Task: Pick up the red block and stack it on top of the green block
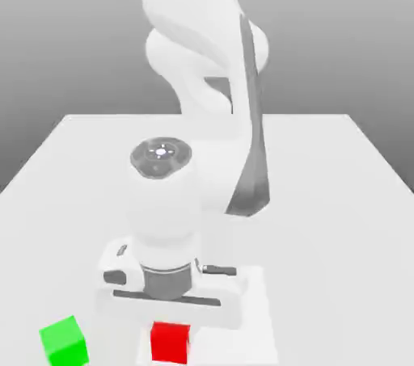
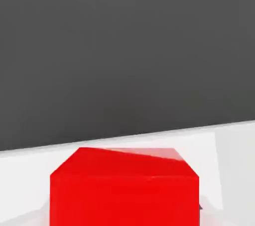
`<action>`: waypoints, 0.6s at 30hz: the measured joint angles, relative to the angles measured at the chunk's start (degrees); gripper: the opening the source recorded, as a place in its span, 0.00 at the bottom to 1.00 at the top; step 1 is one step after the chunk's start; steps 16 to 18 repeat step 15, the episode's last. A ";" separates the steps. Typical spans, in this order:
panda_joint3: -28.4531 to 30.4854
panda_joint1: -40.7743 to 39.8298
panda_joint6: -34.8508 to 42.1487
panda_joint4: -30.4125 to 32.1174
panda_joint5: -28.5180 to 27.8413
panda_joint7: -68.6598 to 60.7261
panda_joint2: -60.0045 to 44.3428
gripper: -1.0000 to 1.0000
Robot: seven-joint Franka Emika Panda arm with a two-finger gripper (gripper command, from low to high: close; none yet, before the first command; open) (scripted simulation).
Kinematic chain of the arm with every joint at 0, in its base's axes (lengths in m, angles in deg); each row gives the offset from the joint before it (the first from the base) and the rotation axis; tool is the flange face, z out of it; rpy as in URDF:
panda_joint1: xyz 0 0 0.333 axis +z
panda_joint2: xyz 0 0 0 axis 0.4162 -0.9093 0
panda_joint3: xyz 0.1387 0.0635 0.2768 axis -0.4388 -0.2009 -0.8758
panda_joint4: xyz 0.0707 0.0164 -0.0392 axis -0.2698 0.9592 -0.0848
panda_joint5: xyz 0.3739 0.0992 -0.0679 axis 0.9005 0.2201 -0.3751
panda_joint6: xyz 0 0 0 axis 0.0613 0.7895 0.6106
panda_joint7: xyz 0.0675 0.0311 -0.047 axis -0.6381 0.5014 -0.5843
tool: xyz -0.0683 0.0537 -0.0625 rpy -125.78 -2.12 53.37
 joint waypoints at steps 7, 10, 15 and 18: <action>6.12 -5.56 11.07 -4.81 1.43 2.51 6.07 0.00; 7.51 -8.61 9.26 -7.78 4.01 2.22 1.11 0.00; 6.91 -9.51 6.42 -8.25 5.29 1.49 -2.24 1.00; 6.91 -9.51 6.42 -8.25 5.29 1.49 -2.24 1.00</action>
